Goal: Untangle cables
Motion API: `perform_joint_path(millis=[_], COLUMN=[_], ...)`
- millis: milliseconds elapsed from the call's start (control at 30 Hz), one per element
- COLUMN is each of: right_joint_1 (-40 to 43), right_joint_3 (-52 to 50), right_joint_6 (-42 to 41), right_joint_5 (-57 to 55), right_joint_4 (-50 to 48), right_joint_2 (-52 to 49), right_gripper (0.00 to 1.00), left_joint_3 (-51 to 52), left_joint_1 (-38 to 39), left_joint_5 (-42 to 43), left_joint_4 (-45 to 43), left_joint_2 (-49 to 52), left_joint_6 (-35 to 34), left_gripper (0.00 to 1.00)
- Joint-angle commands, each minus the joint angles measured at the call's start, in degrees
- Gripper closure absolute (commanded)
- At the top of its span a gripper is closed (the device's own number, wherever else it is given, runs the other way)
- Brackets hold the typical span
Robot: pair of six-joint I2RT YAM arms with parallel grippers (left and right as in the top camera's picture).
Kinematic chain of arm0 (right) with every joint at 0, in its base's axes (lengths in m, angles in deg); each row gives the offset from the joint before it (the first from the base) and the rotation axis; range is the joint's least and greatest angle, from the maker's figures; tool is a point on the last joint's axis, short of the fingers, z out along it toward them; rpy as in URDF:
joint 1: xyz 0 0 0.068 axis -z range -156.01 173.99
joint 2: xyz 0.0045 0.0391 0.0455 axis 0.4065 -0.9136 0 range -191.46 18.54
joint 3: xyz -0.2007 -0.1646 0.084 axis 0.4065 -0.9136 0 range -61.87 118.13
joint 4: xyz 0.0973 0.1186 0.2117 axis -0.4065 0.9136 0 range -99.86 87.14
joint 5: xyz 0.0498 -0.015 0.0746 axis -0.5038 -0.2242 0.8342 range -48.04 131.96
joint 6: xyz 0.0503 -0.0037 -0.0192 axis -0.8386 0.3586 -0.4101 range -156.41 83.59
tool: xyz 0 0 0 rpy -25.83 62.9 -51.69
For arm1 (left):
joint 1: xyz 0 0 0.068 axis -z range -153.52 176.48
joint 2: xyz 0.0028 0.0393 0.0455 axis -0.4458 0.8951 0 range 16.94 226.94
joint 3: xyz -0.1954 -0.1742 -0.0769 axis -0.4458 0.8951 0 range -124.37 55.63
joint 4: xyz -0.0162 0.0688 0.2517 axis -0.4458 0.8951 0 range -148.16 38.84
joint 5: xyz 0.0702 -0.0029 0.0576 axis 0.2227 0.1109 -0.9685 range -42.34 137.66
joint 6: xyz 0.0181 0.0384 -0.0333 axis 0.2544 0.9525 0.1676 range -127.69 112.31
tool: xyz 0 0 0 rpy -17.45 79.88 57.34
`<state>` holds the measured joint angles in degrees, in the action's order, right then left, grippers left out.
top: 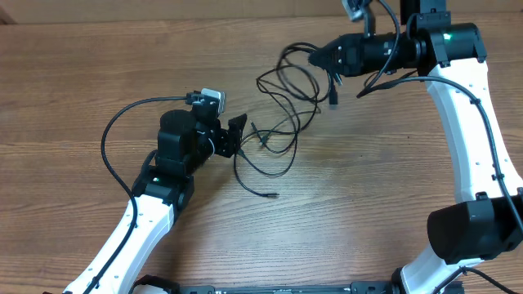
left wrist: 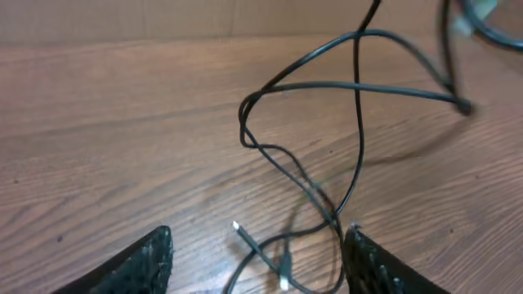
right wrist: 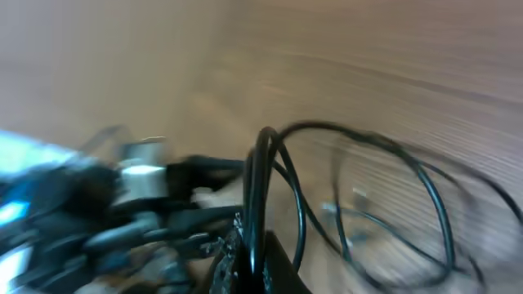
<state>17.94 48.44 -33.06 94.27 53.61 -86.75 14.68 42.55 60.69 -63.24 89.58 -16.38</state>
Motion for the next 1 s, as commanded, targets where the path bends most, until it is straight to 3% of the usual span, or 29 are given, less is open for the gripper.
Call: perform_joint_path(millis=[0,200,467,600,767,967], right_joint_1=[-0.04,-0.04,-0.04,-0.63,-1.64,-2.71], right_joint_3=[1.14,1.14,1.14,1.25,1.25,1.25], right_joint_6=[-5.31,-5.22,0.13,-9.05,-13.33,-21.46], right_joint_5=[-15.78,-4.59,37.46,37.59,37.59,37.57], right_joint_4=[0.5,-1.18,-12.61,-19.17,-25.31,-35.32], right_joint_2=[0.92,0.92,0.92,1.09,1.09,1.09], right_gripper=[0.96,0.96,0.96,0.96,0.96,0.96], left_joint_3=[-0.35,-0.37,-0.35,-0.35,-0.37,-0.35], left_joint_1=[-0.31,-0.31,-0.31,-0.31,-0.31,-0.31], left_joint_5=[-1.49,-1.62,-1.6,-1.53,-1.53,-0.04], left_joint_4=[1.92,2.71,3.13,3.08,1.84,-4.26], left_joint_2=[-0.28,-0.28,-0.28,-0.28,-0.28,-0.35], left_joint_6=[0.79,0.81,1.01,0.98,0.98,1.01], left_gripper=[0.21,0.17,0.18,0.18,0.19,0.28])
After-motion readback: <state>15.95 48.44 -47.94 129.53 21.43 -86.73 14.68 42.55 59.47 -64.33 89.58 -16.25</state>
